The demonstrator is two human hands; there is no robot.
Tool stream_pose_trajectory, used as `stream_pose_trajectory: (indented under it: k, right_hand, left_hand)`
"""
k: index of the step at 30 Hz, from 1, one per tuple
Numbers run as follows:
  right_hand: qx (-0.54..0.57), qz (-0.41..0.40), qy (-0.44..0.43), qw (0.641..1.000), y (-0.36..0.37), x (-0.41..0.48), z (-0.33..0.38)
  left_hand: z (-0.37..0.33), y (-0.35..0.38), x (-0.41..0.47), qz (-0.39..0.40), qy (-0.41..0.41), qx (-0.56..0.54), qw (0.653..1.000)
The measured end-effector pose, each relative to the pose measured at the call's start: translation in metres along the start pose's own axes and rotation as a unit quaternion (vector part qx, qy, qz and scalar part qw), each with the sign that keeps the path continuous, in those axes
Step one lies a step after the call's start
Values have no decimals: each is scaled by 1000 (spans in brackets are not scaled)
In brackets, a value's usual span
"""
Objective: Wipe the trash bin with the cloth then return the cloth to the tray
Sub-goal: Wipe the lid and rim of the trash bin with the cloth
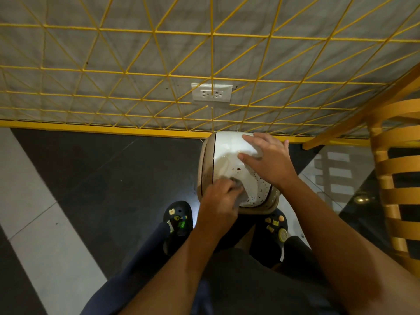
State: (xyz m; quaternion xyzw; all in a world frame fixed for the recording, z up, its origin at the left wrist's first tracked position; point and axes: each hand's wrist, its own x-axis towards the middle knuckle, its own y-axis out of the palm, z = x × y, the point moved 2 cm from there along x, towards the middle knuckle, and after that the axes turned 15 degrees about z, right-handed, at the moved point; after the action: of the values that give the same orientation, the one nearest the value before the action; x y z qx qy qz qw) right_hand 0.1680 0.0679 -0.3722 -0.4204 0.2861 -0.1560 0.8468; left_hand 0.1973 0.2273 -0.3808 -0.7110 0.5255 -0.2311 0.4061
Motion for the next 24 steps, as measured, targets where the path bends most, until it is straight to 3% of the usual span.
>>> stream_pose_trajectory:
  k: [2,5,7,9,12,15,20,24]
  right_hand:
    - [23,-3,4,1000,-1,-2,1]
    - [49,31,21,998,-6,-1,3]
    - [77,63,25,995,-11,1,2]
    - [172,82,25,981,-18,0,0]
    - [307,61,21,950,-28,-5,1]
    - [342,5,32,939,-36,-13,2]
    - [375,-111,29,920,-34,-41,12]
    - [393,-65,19,917,-10,-66,33]
  left_hand:
    - [-9,7,-7,28,31,-9,999]
    - [-17,7,-12,45,-15,-59,997]
    - [-19,-1,-11,26,-42,-138,989]
    - [-21,-12,-8,-13,-73,-220,973]
    - [-15,-22,-5,-45,-185,-342,920]
    - [-8,-30,2,-61,-278,-458,842]
    - [-5,-37,19,-58,-289,-595,748]
    - [-6,-38,27,-50,-266,-626,732]
